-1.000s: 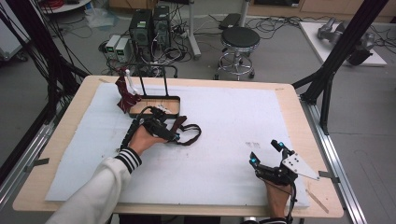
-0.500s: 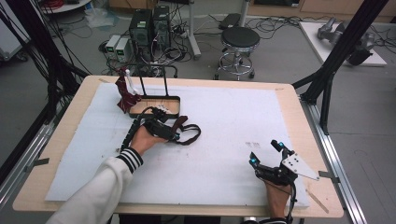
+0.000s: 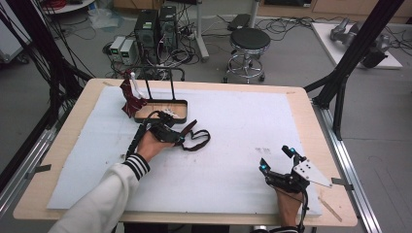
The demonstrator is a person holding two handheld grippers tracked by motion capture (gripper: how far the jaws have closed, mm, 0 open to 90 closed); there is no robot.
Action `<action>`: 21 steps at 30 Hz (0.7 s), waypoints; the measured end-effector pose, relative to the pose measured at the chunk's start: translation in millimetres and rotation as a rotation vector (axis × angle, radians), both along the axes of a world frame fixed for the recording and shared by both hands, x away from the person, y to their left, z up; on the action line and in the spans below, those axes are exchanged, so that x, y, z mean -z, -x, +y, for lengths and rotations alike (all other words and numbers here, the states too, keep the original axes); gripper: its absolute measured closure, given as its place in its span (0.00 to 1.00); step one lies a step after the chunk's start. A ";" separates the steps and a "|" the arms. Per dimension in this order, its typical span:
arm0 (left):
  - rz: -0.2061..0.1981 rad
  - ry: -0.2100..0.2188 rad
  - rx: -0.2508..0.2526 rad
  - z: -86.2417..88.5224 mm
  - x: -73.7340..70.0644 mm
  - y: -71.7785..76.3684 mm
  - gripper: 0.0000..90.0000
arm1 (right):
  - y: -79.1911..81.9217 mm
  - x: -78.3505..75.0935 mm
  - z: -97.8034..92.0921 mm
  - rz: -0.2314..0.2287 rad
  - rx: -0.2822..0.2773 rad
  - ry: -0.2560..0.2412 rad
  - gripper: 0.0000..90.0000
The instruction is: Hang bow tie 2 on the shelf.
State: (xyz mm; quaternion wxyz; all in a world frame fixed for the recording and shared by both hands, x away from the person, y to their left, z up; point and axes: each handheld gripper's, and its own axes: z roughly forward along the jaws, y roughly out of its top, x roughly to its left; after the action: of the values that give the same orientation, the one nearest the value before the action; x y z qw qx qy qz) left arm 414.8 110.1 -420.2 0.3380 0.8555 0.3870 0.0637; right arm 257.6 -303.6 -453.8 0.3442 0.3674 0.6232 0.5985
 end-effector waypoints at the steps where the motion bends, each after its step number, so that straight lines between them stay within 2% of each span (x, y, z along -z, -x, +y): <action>1: -0.003 -0.001 0.003 0.0 -0.7 0.3 0.82 | 0.0 0.0 0.0 0.000 0.000 0.000 0.07; 10: -0.063 0.007 0.012 0.8 -8.2 6.5 0.84 | 0.5 0.1 0.1 0.000 0.000 -0.005 0.07; 21: -0.157 0.051 0.017 9.5 -25.4 15.1 0.84 | 0.1 0.0 0.0 0.000 0.001 -0.001 0.07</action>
State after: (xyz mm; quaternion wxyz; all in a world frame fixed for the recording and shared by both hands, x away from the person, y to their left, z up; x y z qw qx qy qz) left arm 399.7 119.6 -394.8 0.3895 0.8422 0.3537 0.1178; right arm 257.5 -303.7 -453.8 0.3441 0.3678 0.6229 0.5986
